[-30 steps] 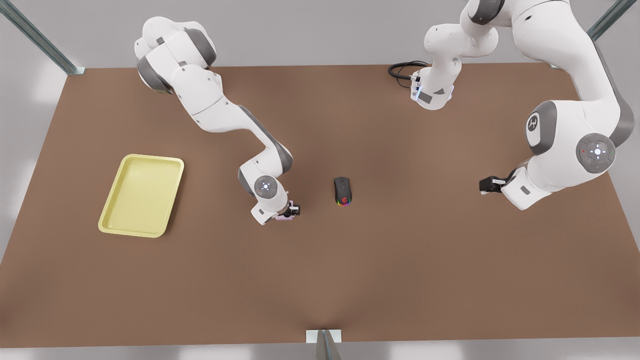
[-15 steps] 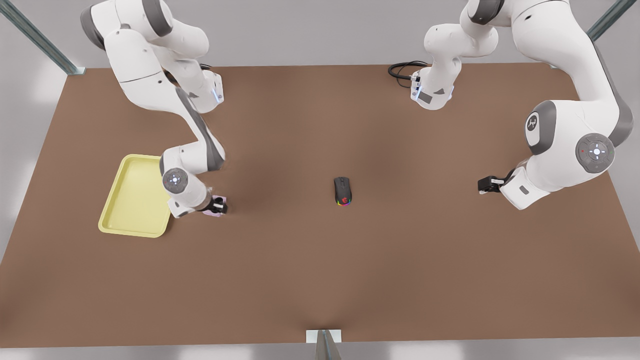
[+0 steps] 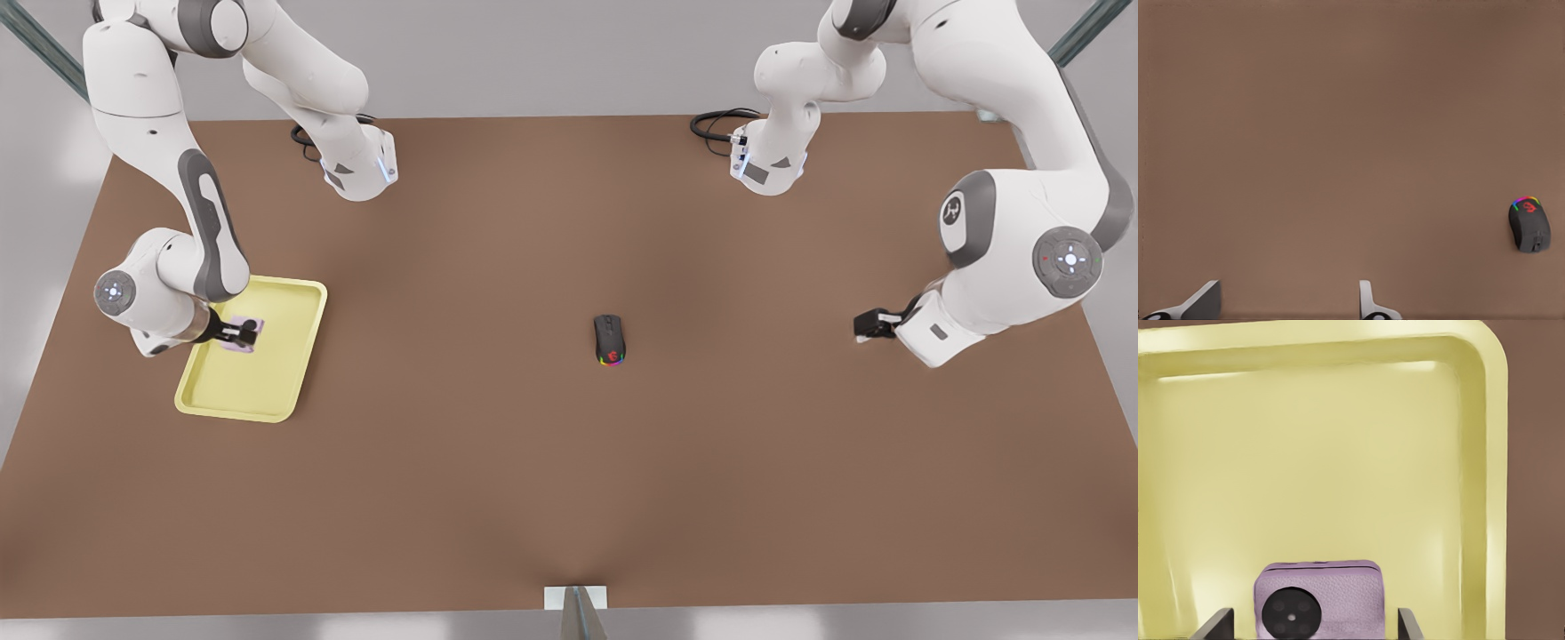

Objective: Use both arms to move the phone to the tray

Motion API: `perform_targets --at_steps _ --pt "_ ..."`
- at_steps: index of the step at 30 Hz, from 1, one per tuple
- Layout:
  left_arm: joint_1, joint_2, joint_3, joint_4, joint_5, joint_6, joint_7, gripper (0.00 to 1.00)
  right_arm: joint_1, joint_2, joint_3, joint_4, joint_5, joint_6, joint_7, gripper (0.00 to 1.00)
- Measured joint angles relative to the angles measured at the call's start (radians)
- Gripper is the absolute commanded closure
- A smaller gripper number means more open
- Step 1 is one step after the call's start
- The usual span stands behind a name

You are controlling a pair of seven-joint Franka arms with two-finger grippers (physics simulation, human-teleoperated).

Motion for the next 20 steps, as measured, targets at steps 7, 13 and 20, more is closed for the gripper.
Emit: perform_targets --at_steps 7,13,20 --pt "-0.001 -0.004 0.002 0.012 0.006 -0.003 -0.013 0.00 0.073 -0.106 -0.003 0.086 0.004 -0.070 -0.179 0.00" --pt "-0.001 0.000 0.002 0.013 0.010 -0.001 -0.025 0.00 0.174 -0.177 0.044 0.563 -0.027 -0.421 -0.198 0.00" --pt "-0.001 0.003 0.002 0.013 0.011 -0.003 -0.034 0.00 0.342 -0.178 -0.022 0.779 -0.051 -0.829 -0.152 0.00"
